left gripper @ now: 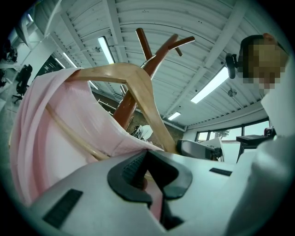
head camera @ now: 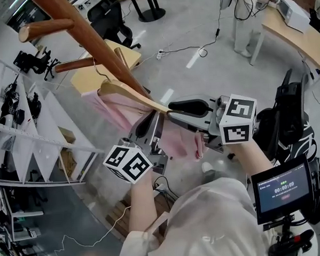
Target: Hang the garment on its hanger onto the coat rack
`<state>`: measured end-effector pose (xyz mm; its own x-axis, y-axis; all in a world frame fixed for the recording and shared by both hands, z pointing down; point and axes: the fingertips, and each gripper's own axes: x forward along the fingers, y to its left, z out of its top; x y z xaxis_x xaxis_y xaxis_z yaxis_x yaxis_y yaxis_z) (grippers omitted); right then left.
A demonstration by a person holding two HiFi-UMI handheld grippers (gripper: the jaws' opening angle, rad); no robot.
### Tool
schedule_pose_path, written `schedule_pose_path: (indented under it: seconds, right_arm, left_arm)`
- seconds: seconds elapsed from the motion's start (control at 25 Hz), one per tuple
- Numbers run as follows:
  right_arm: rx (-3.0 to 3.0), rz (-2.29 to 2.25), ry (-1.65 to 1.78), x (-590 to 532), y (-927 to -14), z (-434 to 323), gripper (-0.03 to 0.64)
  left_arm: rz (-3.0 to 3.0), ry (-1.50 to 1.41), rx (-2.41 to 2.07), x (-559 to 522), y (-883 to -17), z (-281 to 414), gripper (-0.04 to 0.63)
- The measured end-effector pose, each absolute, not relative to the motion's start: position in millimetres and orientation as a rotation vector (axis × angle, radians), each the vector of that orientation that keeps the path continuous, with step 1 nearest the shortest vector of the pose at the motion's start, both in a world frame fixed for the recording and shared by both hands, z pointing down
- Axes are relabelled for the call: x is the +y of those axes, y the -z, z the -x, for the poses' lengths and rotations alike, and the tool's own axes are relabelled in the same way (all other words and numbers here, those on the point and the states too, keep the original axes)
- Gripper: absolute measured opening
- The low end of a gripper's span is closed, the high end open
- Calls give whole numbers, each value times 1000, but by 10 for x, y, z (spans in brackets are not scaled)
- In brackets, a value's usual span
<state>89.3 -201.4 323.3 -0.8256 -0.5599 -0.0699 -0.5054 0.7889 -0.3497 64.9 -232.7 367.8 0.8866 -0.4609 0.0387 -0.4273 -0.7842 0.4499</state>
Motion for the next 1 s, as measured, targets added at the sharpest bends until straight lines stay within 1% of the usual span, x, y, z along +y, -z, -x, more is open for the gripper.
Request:
schedule_pose_path:
  seconds: [0.24, 0.48, 0.68, 1.0]
  right_arm:
    - [2700, 924, 449, -1867, -3014, -1352, 63]
    - [2633, 1017, 467, -1817, -3112, -1632, 63]
    - [2606, 1033, 495, -1798, -3194, -1701, 63]
    - [2618, 995, 490, -1784, -3100, -1618, 63]
  left_arm:
    - [-2601, 102, -649, -2212, -3579, -828, 6]
    - [-2570, 125, -693, -2251, -3633, -801, 6]
    - [-2542, 141, -719, -2288, -3679, -756, 6]
    - [-2471, 184, -814, -2332, -3690, -481, 6]
